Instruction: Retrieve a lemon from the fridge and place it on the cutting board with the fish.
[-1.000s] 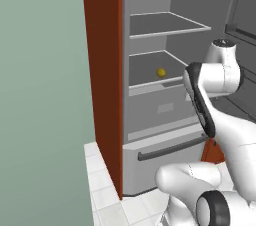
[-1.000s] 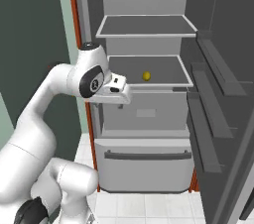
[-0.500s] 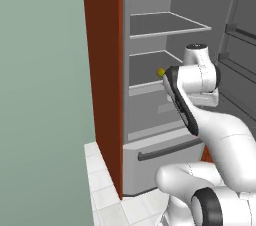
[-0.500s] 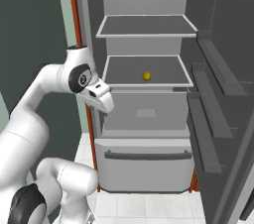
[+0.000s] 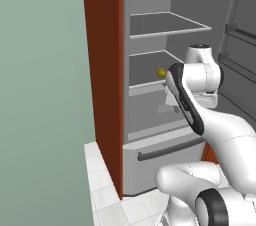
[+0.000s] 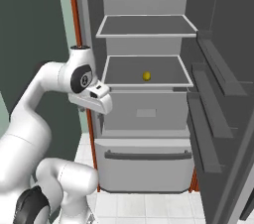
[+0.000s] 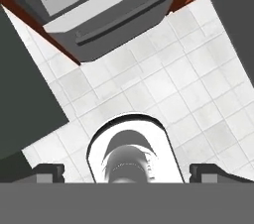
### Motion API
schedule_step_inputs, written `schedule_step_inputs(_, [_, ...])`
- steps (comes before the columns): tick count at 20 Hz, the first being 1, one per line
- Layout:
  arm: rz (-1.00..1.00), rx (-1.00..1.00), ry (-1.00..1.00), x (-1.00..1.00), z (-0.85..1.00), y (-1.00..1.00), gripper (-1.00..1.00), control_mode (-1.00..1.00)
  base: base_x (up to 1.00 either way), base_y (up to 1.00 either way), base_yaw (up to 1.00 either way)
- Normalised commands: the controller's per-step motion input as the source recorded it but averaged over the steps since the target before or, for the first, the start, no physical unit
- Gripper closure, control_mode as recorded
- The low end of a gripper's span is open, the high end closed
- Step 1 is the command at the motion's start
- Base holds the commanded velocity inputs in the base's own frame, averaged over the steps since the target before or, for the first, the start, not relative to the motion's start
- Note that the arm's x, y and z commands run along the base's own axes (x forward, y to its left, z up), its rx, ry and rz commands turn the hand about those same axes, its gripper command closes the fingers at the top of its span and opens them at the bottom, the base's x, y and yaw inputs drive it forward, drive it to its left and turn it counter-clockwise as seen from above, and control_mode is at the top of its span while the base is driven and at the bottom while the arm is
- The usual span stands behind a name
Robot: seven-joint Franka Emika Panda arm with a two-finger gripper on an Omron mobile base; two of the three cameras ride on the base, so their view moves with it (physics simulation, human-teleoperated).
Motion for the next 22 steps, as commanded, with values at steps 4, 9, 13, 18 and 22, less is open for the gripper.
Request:
schedule_step_inputs(4, [0.10, -0.06, -0.02, -0.20, -0.04, 0.00, -1.00, -1.00, 0.00, 0.00, 0.00])
schedule_step_inputs(9, [0.00, 0.00, 0.00, 0.00, 0.00, 0.00, -1.00, -1.00, 0.00, 0.00, 0.00])
schedule_step_inputs(13, [0.00, 0.00, 0.00, 0.00, 0.00, 0.00, -1.00, -1.00, 0.00, 0.00, 0.00])
schedule_step_inputs(18, [0.00, 0.00, 0.00, 0.00, 0.00, 0.00, -1.00, 1.00, 0.21, -0.37, 0.08])
schedule_step_inputs(22, [0.00, 0.00, 0.00, 0.00, 0.00, 0.00, -1.00, 1.00, 0.36, -0.61, 0.23])
